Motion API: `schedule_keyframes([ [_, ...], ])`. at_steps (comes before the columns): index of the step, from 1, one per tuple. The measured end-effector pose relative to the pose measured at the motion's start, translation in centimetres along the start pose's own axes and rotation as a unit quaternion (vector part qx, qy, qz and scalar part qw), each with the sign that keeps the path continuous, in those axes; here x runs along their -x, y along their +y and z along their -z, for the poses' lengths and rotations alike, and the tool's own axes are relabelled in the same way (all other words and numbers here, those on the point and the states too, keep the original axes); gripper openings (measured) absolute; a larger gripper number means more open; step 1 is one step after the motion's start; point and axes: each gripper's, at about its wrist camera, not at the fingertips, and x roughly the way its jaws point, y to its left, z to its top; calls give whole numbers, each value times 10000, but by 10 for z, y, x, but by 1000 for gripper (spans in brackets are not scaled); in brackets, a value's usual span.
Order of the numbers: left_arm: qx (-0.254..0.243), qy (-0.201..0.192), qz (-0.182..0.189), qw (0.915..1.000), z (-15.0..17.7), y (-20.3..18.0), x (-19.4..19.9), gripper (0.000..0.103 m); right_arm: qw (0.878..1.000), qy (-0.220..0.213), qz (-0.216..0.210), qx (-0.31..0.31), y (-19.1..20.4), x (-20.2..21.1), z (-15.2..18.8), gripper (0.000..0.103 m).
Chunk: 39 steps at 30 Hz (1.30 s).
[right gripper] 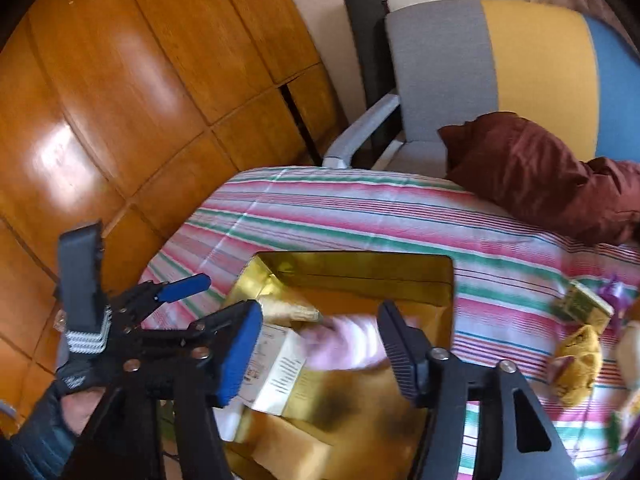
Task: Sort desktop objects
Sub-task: 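Drop the cracker pack into the tray with the left tool while the right tool drops the sock, then move both tools back to the pile and grasp the white-orange bag with the right tool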
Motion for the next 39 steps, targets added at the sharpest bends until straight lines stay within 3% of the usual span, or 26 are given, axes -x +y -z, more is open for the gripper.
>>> schedule_keyframes([
  [1, 75, -32, -3, 10000, 4, 4, 2, 86, 10000, 16, 26, 57, 2, 1, 4, 84],
  [5, 357, -217, 33, 9991, 26, 11, 17, 94, 9998, 122, 122, 129, 4, 3, 22, 97],
  [6, 410, -268, 53, 9988, 31, 11, 21, 101, 9997, 115, 184, 150, 4, 4, 27, 103],
  [14, 442, -550, 524, 9961, 65, -11, 56, 103, 9970, 101, 716, 265, -1, 18, 57, 103],
  [19, 272, -495, 513, 9971, 81, -30, 62, 103, 9948, 36, 1016, 60, -16, 36, 73, 103],
  [27, 174, -215, 705, 9971, 100, -51, 59, 103, 9872, 102, 1504, -523, -66, 70, 93, 103],
  [39, -145, -145, 902, 9957, 104, -78, 62, 103, 9663, 425, 2313, -1043, -136, 109, 114, 103],
])
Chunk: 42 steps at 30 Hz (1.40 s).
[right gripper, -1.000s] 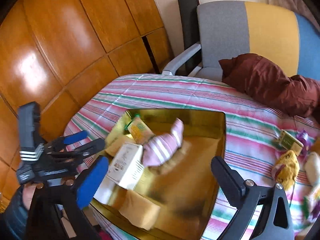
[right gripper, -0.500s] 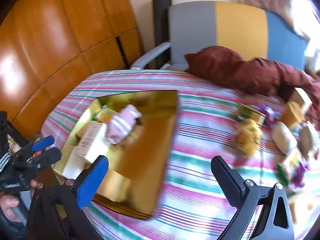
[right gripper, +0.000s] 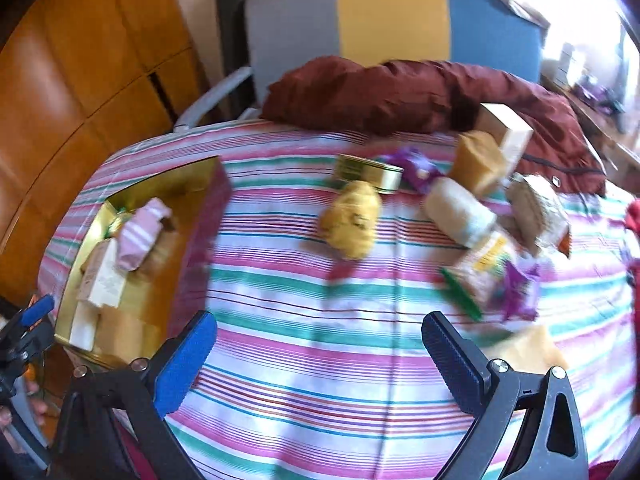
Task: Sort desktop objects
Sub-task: 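Move both tools back to the pile and grasp the white-orange bag with the right tool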
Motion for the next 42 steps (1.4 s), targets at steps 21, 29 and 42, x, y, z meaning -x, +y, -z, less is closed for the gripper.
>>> schedule_keyframes([
  [21, -741, 201, 518, 9957, -53, -63, -21, 102, 9902, -281, 966, -971, -176, -4, -67, 103],
  [29, -1381, 338, 845, 9862, -86, -118, -48, 102, 9907, -140, 1129, -747, -200, -47, -82, 100],
  [42, -2491, 598, 1121, 9601, -128, -224, -117, 99, 9913, 171, 1177, -560, -216, -85, -88, 61],
])
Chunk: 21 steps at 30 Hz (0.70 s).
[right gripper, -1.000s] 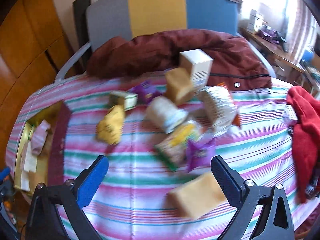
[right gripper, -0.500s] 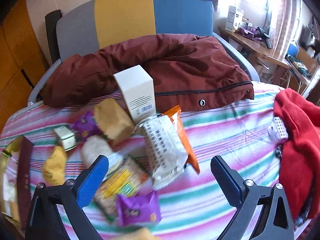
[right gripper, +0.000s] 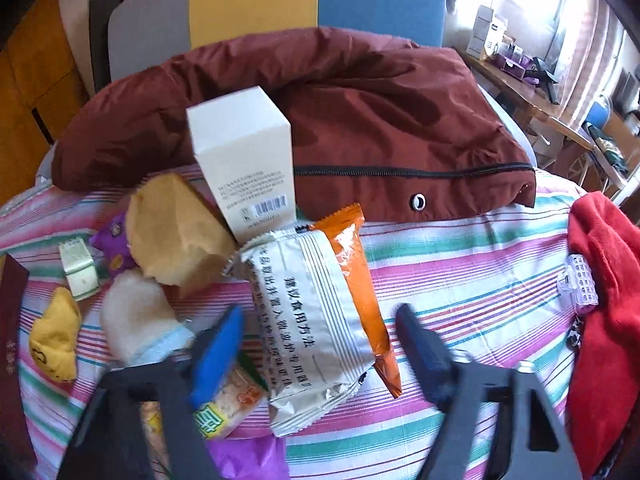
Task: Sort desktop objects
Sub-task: 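Move both tools back to the pile and grasp the white-orange bag with the right tool, then grasp the small white box with the left tool and carry it toward the tray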
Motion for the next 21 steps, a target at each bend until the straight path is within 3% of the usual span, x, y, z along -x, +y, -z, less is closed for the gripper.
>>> schedule_keyframes([
  [10, -185, 309, 398, 9986, -64, -21, -75, 96, 9994, 171, 113, -262, -17, 9, -3, 56],
  [21, -1212, 250, 21, 9923, -127, -45, -153, 101, 9974, 162, 130, -687, -41, 20, -6, 56],
])
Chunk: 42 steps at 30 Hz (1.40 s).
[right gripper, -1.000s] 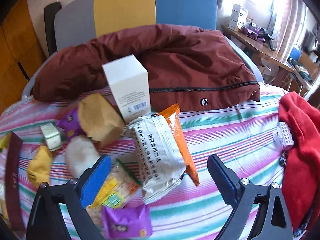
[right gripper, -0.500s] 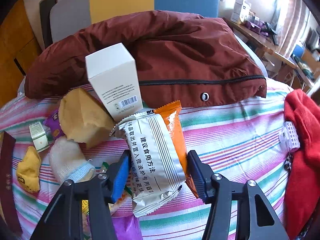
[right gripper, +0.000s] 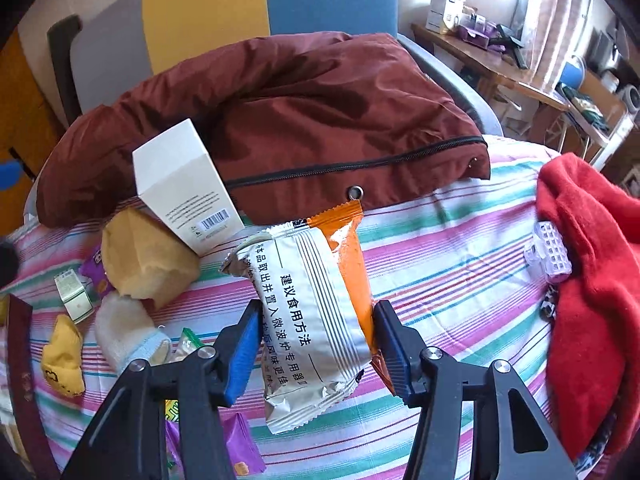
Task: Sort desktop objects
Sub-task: 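Grasp the small white box with the left tool and carry it toward the tray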
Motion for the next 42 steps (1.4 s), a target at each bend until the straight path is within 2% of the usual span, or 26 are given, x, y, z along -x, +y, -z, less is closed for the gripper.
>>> schedule_keyframes([
  [9, -554, 166, -50, 9983, -22, -10, -50, 101, 9997, -167, -152, 4, 0, 11, -1, 56],
  [15, -632, 415, 55, 9971, -28, -6, -77, 101, 9998, -128, -131, 31, 1, 8, -1, 56],
  [17, -546, 539, 95, 9970, -29, -4, -85, 89, 9998, -115, -122, 45, 3, 7, -1, 56],
  [19, -483, 681, 146, 9964, -29, -4, -94, 66, 9998, -111, -112, 75, 4, 6, 0, 56],
  [20, -495, 655, 146, 9965, -28, -6, -95, 57, 9998, -110, -109, 80, 5, 6, 0, 56],
  [22, -476, 521, 194, 9973, -27, -8, -89, 55, 9998, -113, -104, 89, 4, 5, 1, 56],
  [26, -407, 8, 131, 9991, -25, -13, -48, 55, 9997, -203, -96, 25, 1, 8, 0, 56],
  [29, -162, -409, 85, 9990, -26, -8, -2, 55, 9990, -432, -152, -5, -2, 17, -3, 56],
  [34, 218, -833, -136, 9962, -14, 3, 74, 55, 9953, -870, -403, 140, 7, 37, -4, 56],
  [37, 608, -915, -209, 9937, 9, 17, 116, 55, 9915, -1138, -563, 284, 15, 52, -3, 56],
  [42, 946, -1056, -707, 9874, 70, 40, 188, 48, 9863, -1341, -836, 482, 31, 68, 3, 56],
])
